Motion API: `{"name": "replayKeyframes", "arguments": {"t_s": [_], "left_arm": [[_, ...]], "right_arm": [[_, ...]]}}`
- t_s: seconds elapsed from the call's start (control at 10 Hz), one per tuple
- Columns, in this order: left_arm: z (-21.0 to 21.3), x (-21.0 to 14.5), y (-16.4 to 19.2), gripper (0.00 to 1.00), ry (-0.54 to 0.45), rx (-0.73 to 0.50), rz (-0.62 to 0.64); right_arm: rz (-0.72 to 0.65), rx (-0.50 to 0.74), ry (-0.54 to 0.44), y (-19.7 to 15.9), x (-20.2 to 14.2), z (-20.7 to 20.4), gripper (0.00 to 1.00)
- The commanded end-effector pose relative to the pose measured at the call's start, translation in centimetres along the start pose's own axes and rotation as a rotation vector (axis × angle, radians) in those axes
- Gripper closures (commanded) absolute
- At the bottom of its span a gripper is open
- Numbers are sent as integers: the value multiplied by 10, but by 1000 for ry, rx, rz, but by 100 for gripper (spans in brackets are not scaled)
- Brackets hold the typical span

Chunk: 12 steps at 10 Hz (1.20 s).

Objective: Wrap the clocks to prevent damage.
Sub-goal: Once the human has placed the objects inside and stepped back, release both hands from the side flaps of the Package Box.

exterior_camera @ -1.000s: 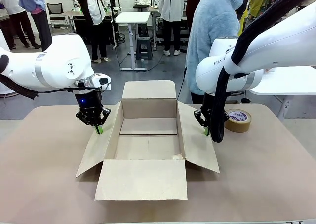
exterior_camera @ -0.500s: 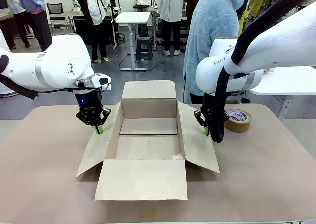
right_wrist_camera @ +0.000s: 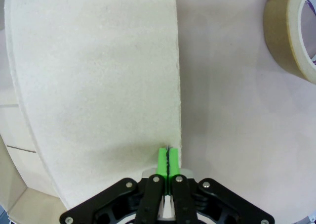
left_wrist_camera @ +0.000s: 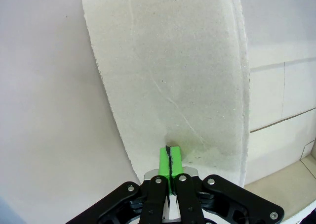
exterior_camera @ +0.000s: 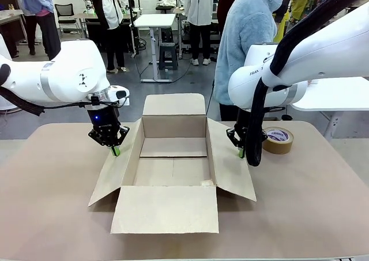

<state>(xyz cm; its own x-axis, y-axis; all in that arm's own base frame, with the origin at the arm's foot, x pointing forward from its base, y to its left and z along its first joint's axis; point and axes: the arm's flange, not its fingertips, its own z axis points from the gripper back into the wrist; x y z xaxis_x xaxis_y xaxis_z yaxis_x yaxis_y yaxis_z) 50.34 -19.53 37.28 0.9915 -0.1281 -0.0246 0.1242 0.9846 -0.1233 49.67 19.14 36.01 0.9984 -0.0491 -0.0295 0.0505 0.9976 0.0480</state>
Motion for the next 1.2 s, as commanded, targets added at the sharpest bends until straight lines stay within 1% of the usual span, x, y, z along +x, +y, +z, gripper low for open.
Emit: {"name": "replayKeyframes", "arguments": {"t_s": [0.0,1.1], "left_arm": [[-1,-1,1,99,6,12,-6],[-1,-1,1,99,6,12,-6]], "right_arm": [[10,-9,-4,-2,-1,-1,99],[10,-9,-4,-2,-1,-1,99]]}}
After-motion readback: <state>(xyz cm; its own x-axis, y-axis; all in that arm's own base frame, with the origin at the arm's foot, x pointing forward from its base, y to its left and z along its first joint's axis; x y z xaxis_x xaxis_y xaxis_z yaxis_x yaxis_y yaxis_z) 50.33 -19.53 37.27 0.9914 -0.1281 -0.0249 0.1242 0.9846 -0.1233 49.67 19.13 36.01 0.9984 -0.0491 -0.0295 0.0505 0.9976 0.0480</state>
